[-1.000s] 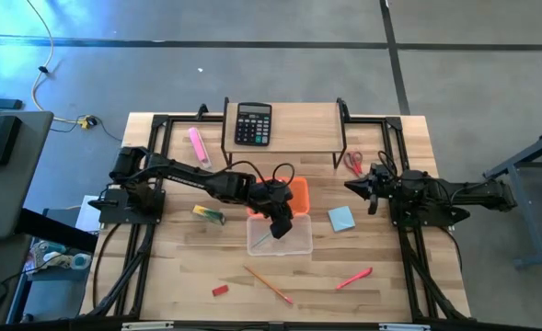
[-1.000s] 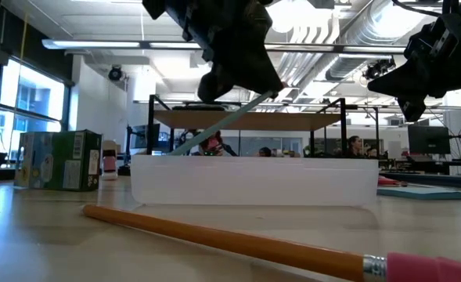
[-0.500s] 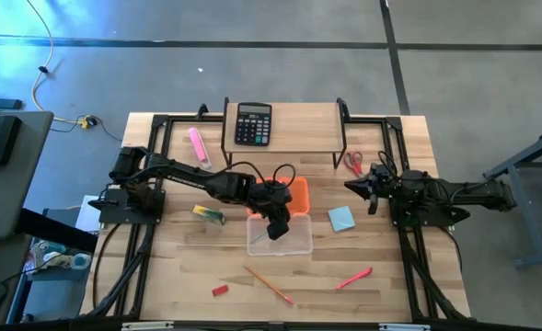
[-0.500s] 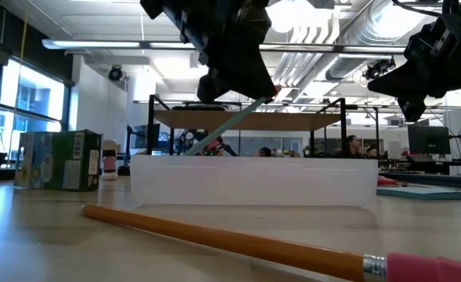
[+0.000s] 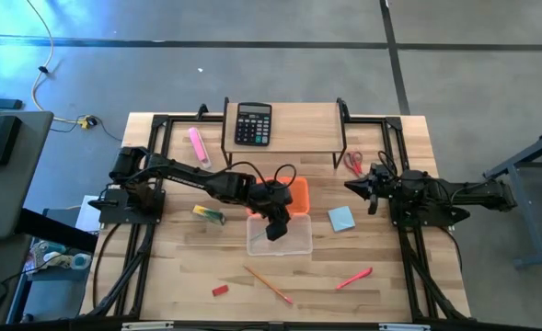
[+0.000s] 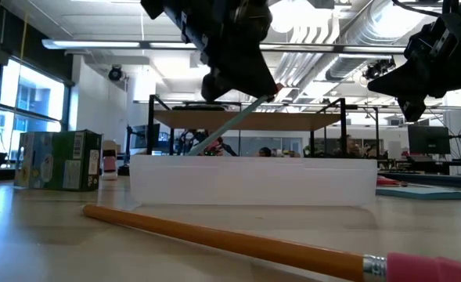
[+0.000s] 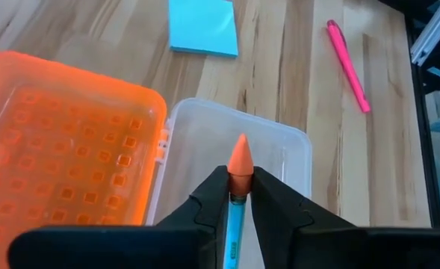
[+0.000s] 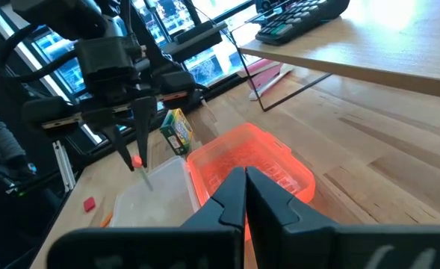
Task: Pack school essentials
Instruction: Put the blue pencil into the orange supply box, then put the pink pen into the orange supply box
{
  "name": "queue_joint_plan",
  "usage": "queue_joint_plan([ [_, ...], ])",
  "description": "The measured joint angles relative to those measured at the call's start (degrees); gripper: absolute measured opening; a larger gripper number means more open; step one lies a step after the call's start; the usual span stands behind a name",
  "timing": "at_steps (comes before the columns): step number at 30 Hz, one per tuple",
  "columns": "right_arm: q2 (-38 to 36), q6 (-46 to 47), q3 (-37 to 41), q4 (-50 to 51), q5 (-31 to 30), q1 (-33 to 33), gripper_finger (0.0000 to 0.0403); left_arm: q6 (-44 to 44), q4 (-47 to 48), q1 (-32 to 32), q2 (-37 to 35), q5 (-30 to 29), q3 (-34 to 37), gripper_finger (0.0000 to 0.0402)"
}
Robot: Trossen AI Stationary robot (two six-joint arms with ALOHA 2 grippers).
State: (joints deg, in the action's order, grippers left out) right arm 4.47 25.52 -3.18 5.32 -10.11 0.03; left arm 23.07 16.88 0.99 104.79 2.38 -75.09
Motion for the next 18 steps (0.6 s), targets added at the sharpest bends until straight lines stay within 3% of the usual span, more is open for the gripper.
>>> queue_joint_plan([
  [12, 0.02, 0.0, 0.01, 0.0, 0.0, 0.0, 0.0, -2.69, -0.28, 0.0, -0.02, 0.0, 0.0, 0.0123],
  [18, 0.02, 0.0, 0.0, -0.01, 0.0, 0.01, 0.0, -0.9, -0.03, 0.33, -0.35, 0.38, 0.02, 0.0142],
])
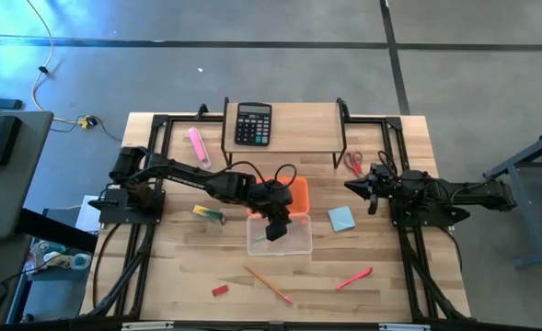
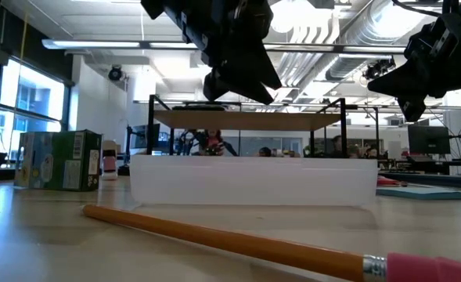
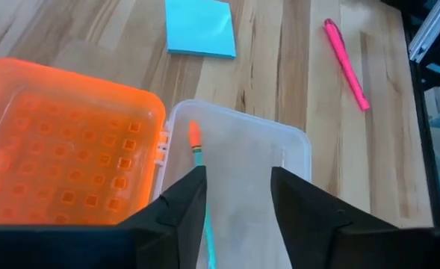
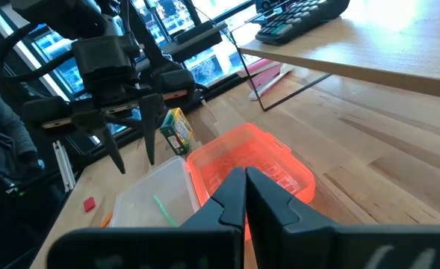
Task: Pack school essentials
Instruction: Put the pink pen into the orange supply box
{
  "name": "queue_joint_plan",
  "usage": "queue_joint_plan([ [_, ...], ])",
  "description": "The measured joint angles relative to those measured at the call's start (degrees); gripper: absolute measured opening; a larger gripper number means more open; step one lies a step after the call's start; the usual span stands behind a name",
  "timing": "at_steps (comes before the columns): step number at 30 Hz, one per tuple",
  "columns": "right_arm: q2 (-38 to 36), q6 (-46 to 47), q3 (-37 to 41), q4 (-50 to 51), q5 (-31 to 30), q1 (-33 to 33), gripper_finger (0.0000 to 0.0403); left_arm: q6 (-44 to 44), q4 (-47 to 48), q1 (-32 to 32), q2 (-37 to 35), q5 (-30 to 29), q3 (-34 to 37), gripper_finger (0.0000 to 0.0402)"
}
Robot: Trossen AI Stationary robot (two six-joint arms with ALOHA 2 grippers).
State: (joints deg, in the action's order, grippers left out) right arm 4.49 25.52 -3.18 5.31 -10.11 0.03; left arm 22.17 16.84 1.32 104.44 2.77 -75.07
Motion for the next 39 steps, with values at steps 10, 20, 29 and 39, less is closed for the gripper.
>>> queue_joint_plan([
  [10, -0.02, 0.0, 0.0, 0.01, -0.02, 0.0, 0.0, 2.85, 0.8, 0.54, -4.38, 4.72, -0.01, 0.0132],
  [20, 0.0, 0.0, 0.0, 0.01, -0.02, 0.0, 0.0, 7.64, 8.83, 0.32, -14.85, 3.81, -0.02, 0.0131],
  [29, 0.01, 0.0, 0.01, -0.01, -0.31, -0.01, 0.0, 14.17, 23.82, -4.12, -24.14, -7.85, 0.87, 0.0131],
  [39, -0.02, 9.77, 0.02, -0.01, 0.02, 0.0, 0.0, 34.72, 26.73, -13.51, -27.78, -16.49, 12.29, 0.0131],
])
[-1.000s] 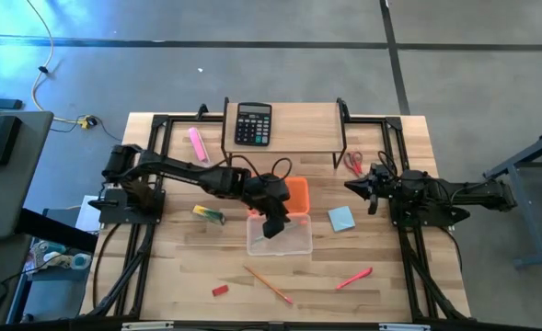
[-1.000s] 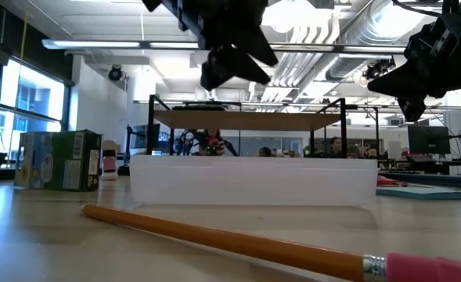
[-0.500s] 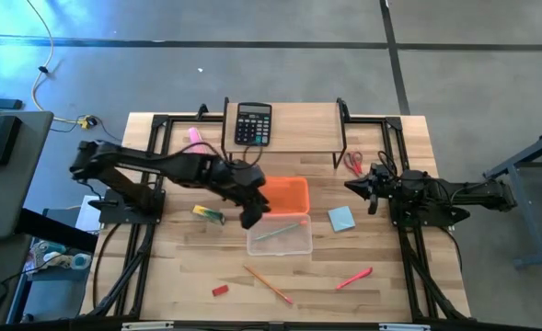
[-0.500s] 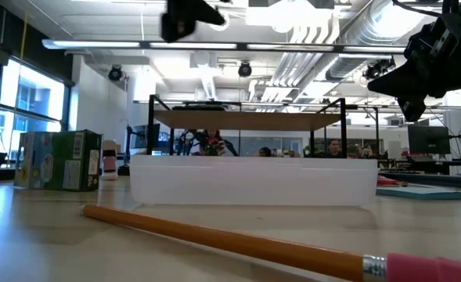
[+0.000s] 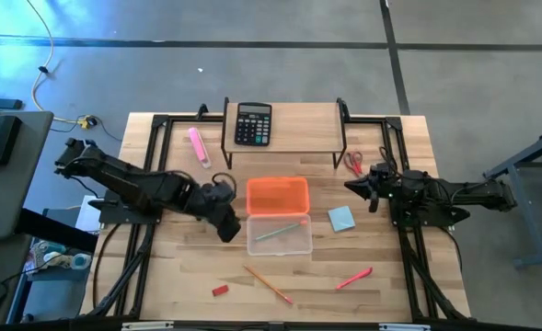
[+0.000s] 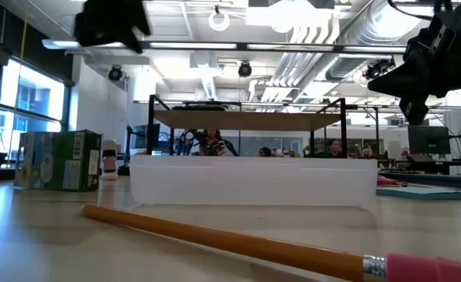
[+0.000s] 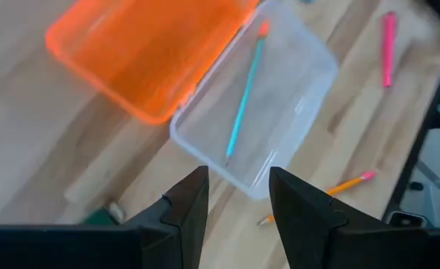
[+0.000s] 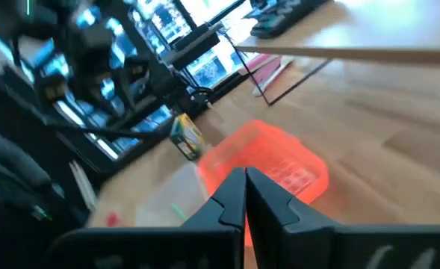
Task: Pack school essentials
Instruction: Put the pink pen into the orange supply box
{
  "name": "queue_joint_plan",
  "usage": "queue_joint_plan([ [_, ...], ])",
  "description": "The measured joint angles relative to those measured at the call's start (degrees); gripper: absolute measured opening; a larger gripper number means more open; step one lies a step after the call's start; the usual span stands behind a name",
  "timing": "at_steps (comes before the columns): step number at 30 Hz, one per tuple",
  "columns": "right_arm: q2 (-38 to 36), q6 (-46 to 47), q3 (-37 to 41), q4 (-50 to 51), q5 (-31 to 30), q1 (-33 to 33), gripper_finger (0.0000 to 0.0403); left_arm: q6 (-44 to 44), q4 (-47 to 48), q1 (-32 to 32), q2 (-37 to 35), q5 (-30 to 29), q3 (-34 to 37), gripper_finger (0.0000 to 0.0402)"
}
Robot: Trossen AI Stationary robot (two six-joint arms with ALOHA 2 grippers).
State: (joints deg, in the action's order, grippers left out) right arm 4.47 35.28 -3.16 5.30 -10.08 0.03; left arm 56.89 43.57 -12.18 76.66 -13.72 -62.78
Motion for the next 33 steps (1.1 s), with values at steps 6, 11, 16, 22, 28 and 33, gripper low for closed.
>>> queue_joint_plan([
  [6, 0.02, 3.22, -0.02, -0.01, -0.29, -0.02, 0.0, 9.02, -0.48, -5.0, 0.04, -4.33, 3.36, 0.0131],
  [11, 0.02, 5.44, 0.0, -1.33, -0.33, -0.02, 0.0, 15.57, -0.48, -9.03, 0.04, -7.4, 4.78, 0.0131],
  [16, 0.0, 4.57, 0.0, -3.18, 1.93, -0.02, 0.0, 20.13, 0.36, -12.46, 0.04, -8.11, 5.92, 0.0131],
  [22, 0.09, 5.79, -1.09, -2.94, 5.19, 0.0, 0.0025, 20.91, 0.61, -13.36, 0.05, -8.59, 5.92, 0.0131],
  [28, 0.11, 3.4, -8.36, 4.96, 9.3, 0.0, 0.0089, 20.47, 0.59, -13.36, 0.07, -8.5, 5.92, 0.0131],
  [33, 2.36, 3.38, -16.72, 17.58, 18.75, 0.02, 0.0117, 20.1, 0.6, -13.36, 0.07, -7.0, 5.92, 0.0131],
])
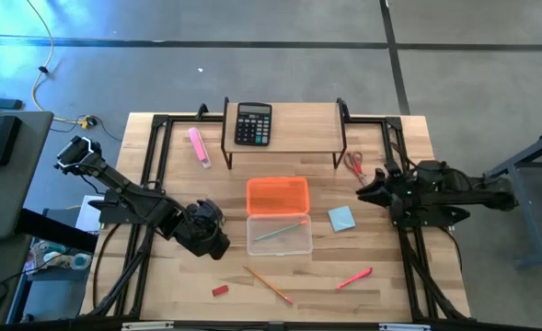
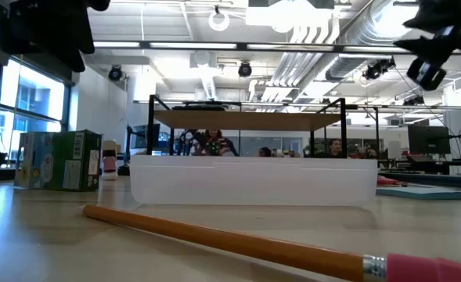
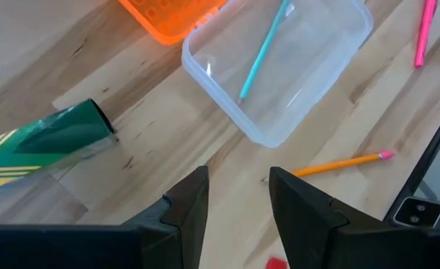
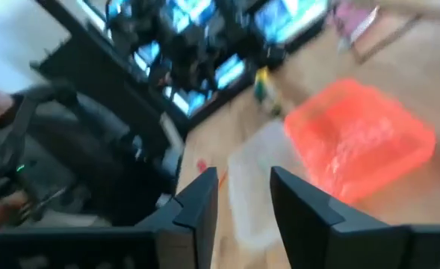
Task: Pack school essentials
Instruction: Put the pink pen into the orange supply box
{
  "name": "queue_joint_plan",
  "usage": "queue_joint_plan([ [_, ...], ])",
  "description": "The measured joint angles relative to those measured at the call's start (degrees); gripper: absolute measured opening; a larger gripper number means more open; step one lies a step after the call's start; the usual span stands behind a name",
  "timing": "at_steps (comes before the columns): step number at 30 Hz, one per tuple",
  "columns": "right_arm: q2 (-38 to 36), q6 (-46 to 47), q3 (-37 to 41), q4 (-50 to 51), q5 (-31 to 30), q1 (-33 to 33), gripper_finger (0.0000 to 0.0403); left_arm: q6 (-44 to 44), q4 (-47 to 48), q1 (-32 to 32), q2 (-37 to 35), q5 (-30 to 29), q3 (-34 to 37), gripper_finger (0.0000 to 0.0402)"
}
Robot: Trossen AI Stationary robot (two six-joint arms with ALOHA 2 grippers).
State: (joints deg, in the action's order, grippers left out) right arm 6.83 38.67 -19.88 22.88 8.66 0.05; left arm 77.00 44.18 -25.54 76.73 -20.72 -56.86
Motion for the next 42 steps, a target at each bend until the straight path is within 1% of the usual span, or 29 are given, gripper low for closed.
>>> queue_joint_plan([
  [4, 4.86, 0.31, -6.58, 7.59, 4.07, 0.0, 0.0119, -1.1, -0.02, 0.56, 0.0, 0.49, 0.0, 0.0131],
  [12, 20.34, -5.68, -21.59, 25.73, 5.11, 0.53, 0.0119, -2.2, -0.13, 2.1, 0.0, 1.26, 0.0, 0.0131],
  [16, 27.2, -7.62, -27.34, 35.54, 5.14, 3.6, 0.0119, -2.21, -0.15, 2.67, 0.0, 2.13, 0.0, 0.0131],
  [19, 30.83, -7.54, -29.08, 39.94, 5.1, 7.21, 0.0119, -2.21, -0.22, 2.71, 0.0, 2.02, 0.0, 0.0131],
  [24, 35.64, -6.01, -29.0, 40.43, 4.81, 14.1, 0.0119, -2.21, -0.24, 2.71, 0.0, 1.74, -0.02, 0.0131],
  [29, 39.72, -3.32, -28.98, 40.23, 0.93, 21.89, 0.0119, -2.21, -0.27, 2.71, 0.0, 1.63, -0.02, 0.0131],
  [34, 44.05, -0.29, -28.96, 39.6, -1.02, 29.83, 0.0119, -2.2, -0.34, 2.71, 0.0, 1.89, -0.02, 0.0131],
  [42, 50.05, 5.28, -28.92, 35.93, -1.78, 37.94, 0.0119, -2.21, -0.39, 2.69, 0.0, 1.96, -0.02, 0.0131],
])
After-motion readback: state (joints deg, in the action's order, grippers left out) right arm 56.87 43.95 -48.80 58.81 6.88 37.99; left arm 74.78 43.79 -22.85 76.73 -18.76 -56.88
